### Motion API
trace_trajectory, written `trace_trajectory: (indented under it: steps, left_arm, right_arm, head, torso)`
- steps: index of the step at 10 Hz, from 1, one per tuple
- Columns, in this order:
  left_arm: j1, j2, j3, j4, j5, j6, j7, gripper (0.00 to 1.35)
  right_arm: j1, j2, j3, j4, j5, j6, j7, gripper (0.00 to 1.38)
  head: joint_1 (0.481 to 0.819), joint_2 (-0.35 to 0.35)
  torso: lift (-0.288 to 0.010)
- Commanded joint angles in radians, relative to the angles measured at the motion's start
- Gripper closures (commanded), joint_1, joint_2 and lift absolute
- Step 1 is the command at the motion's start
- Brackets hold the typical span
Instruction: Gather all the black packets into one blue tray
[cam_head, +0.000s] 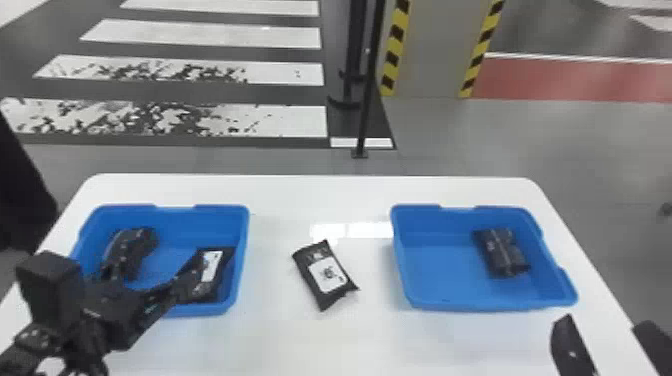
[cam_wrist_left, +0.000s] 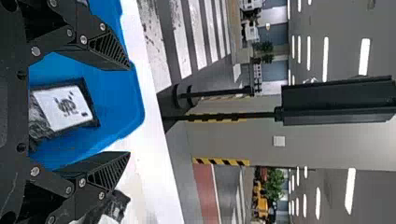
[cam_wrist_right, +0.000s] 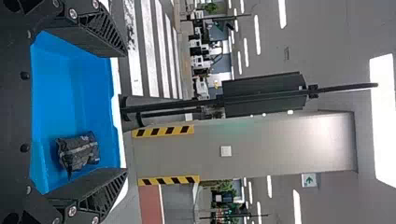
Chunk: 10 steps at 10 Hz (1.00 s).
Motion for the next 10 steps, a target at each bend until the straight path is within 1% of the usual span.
trace_trajectory:
  steps: [1, 3, 4, 7, 8, 10]
  left_arm:
    - [-0.114, 0.028, -0.108, 0.101, 0.0, 0.026, 0.0, 0.42]
    - [-0.229, 0.044, -0.229, 0.204, 0.002, 0.061, -0.001, 0.42]
    - [-0.276, 0.055, -0.291, 0.238, 0.0, 0.085, -0.001, 0.43]
    - [-0.423, 0.074, -0.449, 0.353, -0.004, 0.203, 0.0, 0.42]
    - [-0.472, 0.077, -0.487, 0.398, -0.006, 0.225, -0.001, 0.42]
    - [-0.541, 0.077, -0.536, 0.481, -0.022, 0.274, 0.003, 0.41]
  right_arm:
    - [0.0, 0.001, 0.0, 0.001, -0.006, 0.0, 0.0, 0.15]
    - [0.0, 0.001, 0.0, 0.006, -0.016, 0.0, 0.001, 0.15]
    - [0.0, 0.001, 0.0, 0.009, -0.018, 0.0, 0.001, 0.15]
    - [-0.003, 0.001, 0.0, 0.014, -0.026, 0.0, 0.003, 0.15]
    - [-0.01, 0.001, 0.0, 0.016, -0.026, 0.0, 0.004, 0.15]
    - [-0.017, 0.001, 0.004, 0.023, -0.026, 0.0, 0.006, 0.15]
  head:
    - [0.695, -0.123]
    - [0.695, -0.211]
    - [0.695, -0.234]
    - [0.695, -0.334]
    - [0.695, -0.35]
    - [0.695, -0.35]
  torso:
    - [-0.11]
    - [-0.11]
    - [-0.11]
    - [-0.11]
    - [-0.11]
    - [-0.11]
